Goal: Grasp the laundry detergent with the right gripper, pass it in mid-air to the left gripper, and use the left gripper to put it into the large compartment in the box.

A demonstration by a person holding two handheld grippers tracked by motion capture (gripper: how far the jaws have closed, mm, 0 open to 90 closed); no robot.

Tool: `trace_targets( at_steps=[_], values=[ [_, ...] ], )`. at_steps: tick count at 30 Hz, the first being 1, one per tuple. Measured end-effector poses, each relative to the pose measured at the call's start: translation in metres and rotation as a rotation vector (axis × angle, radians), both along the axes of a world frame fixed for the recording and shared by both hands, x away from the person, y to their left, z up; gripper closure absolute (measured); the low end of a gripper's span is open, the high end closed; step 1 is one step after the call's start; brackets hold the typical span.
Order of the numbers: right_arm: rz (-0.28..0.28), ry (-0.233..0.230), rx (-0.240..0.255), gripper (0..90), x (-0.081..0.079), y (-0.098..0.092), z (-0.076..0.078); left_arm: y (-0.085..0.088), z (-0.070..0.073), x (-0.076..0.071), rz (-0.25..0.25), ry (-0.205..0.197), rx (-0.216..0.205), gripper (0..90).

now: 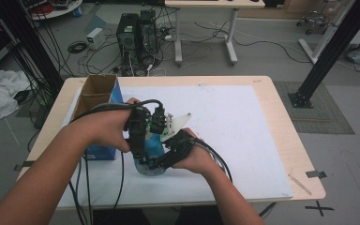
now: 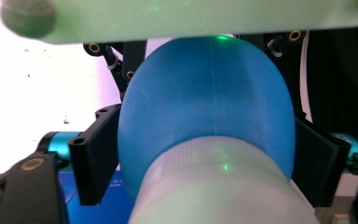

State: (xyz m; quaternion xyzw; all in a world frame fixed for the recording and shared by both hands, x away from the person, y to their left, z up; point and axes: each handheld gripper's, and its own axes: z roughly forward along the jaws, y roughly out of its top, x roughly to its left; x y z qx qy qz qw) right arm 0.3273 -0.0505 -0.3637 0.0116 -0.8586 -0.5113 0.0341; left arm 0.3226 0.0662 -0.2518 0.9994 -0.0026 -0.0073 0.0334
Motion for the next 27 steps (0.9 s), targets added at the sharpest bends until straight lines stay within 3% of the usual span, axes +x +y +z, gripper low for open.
trace_targets(
  at_steps=[27],
  values=[
    [-0.003,0.003,0.005,47.2,0.0008,0.0018,-0.0004,0.0002,0.0013,-0.0011,0.004,-0.010,0.007,32.5]
  ],
)
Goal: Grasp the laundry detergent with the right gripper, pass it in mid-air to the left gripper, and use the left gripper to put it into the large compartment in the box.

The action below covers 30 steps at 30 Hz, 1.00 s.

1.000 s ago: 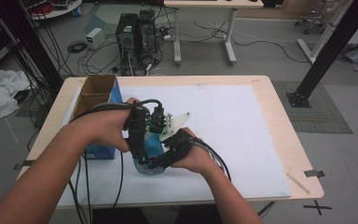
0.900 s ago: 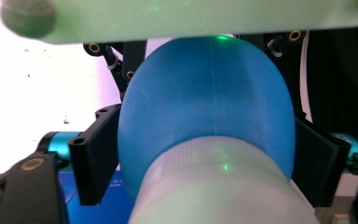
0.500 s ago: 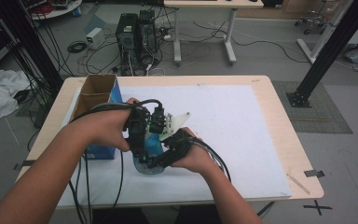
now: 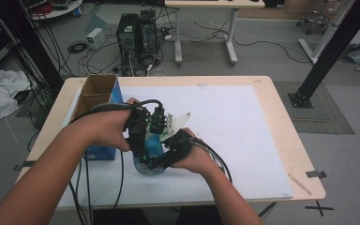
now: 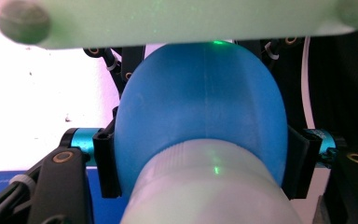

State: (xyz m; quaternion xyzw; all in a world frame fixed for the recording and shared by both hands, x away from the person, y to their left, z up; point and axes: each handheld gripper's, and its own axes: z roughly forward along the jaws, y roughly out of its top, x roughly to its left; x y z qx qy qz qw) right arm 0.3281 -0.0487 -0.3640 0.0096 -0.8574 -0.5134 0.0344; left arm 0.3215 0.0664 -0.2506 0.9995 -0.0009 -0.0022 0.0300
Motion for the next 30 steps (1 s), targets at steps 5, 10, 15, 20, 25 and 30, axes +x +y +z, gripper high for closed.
trace_targets(
  at_steps=[5,10,15,20,25,30],
  values=[
    [0.003,-0.013,0.003,47.5,-0.0005,0.0007,0.0002,0.0005,0.0003,0.0002,0.003,0.001,0.000,35.7],
    [0.002,-0.014,0.008,47.6,-0.0008,0.0006,0.0009,-0.0004,0.0004,0.0002,-0.001,0.002,0.002,35.9],
    [0.001,-0.021,0.009,47.6,-0.0008,0.0002,0.0015,-0.0016,0.0012,0.0002,0.003,-0.001,0.008,37.7],
    [0.003,-0.020,0.011,47.6,-0.0006,-0.0003,0.0018,-0.0023,0.0015,0.0003,0.003,-0.004,0.008,38.0],
    [-0.001,-0.019,0.016,47.6,0.0001,-0.0013,0.0021,-0.0024,0.0026,0.0004,-0.009,-0.018,0.001,38.5],
    [0.002,-0.017,0.017,47.4,-0.0001,-0.0014,0.0022,-0.0043,0.0029,0.0001,-0.006,-0.009,0.020,39.0]
  ],
)
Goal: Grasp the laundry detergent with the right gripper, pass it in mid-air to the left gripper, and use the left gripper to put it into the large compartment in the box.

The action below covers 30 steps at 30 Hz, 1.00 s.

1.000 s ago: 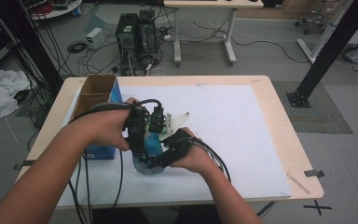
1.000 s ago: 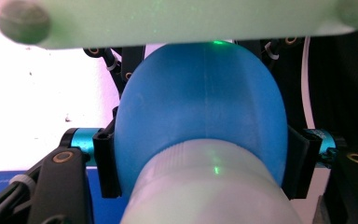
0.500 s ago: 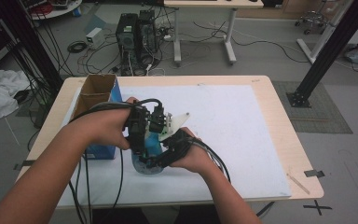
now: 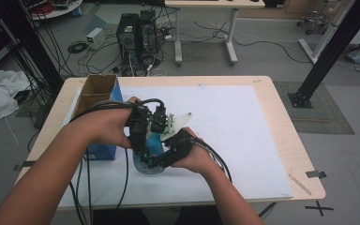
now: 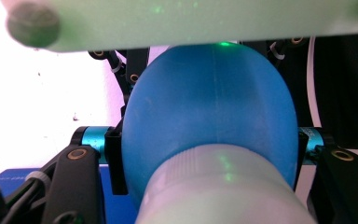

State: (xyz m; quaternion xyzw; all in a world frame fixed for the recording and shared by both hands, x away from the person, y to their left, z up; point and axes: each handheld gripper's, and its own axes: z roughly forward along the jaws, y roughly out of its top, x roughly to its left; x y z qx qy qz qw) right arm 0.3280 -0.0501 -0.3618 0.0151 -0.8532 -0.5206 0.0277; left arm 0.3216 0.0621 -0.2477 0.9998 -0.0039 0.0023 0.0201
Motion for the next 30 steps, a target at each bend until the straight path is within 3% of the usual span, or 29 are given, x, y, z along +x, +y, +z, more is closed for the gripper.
trace_targets(
  at_steps=[11,15,19,21,27,30],
  values=[
    [0.020,0.019,0.010,43.8,-0.002,-0.007,0.005,-0.003,0.006,-0.001,0.007,0.020,-0.038,39.2],
    [-0.007,0.023,0.012,32.8,-0.004,-0.014,0.010,-0.003,0.006,0.000,0.015,0.017,-0.037,39.1],
    [-0.042,0.008,-0.013,29.3,-0.004,-0.023,0.012,0.000,0.007,0.003,0.036,0.017,-0.038,39.0],
    [-0.081,0.009,-0.040,23.0,-0.005,-0.035,0.015,0.005,0.009,0.007,0.073,0.019,-0.042,39.0],
    [-0.123,-0.015,-0.102,22.5,-0.005,-0.054,0.025,0.014,0.013,0.012,0.129,0.008,-0.056,38.9],
    [-0.128,-0.009,-0.114,22.4,-0.005,-0.057,0.027,0.014,0.013,0.012,0.129,0.008,-0.056,38.9]
  ],
)
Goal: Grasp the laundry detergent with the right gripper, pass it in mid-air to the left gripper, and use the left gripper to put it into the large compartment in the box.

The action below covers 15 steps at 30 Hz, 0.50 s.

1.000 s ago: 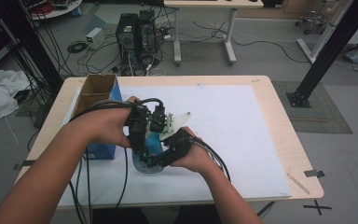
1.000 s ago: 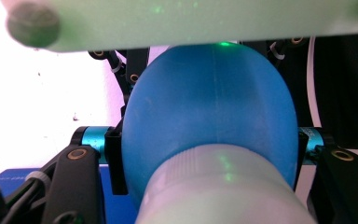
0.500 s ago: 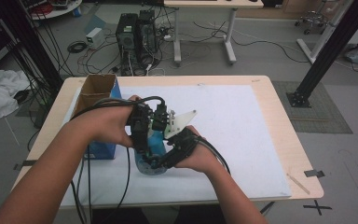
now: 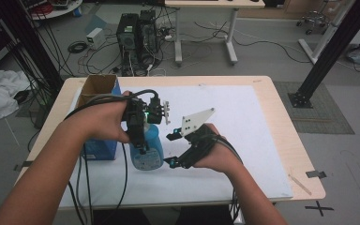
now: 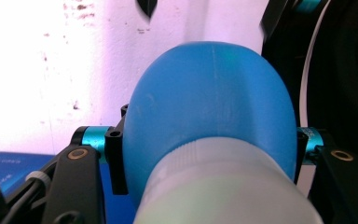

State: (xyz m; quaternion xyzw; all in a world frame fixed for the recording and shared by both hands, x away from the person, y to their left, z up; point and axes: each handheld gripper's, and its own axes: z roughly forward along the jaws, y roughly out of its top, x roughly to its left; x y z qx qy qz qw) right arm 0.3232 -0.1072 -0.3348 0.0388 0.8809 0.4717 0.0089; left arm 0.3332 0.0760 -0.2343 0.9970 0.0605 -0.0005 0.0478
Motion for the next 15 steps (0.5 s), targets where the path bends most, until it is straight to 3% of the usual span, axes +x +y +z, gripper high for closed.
trace_targets(
  at_steps=[1,2,6,11,14,15],
  values=[
    [0.000,0.000,0.000,22.4,0.000,0.000,0.000,0.006,0.006,0.003,0.059,-0.002,-0.011,38.9],
    [-0.019,-0.002,-0.036,21.9,0.001,-0.009,0.007,0.008,0.008,0.004,0.074,-0.005,-0.017,38.9],
    [-0.036,-0.006,-0.080,21.9,0.001,-0.017,0.014,0.014,0.016,0.007,0.141,-0.024,-0.049,38.8],
    [-0.043,-0.002,-0.154,21.8,0.004,-0.022,0.022,0.023,0.027,0.011,0.244,-0.018,-0.085,38.7],
    [-0.054,0.004,-0.238,21.6,0.008,-0.024,0.027,0.027,0.034,0.013,0.308,-0.017,-0.100,38.7],
    [-0.054,0.004,-0.238,21.6,0.008,-0.024,0.027,0.028,0.036,0.013,0.334,-0.017,-0.107,38.7]
  ],
)
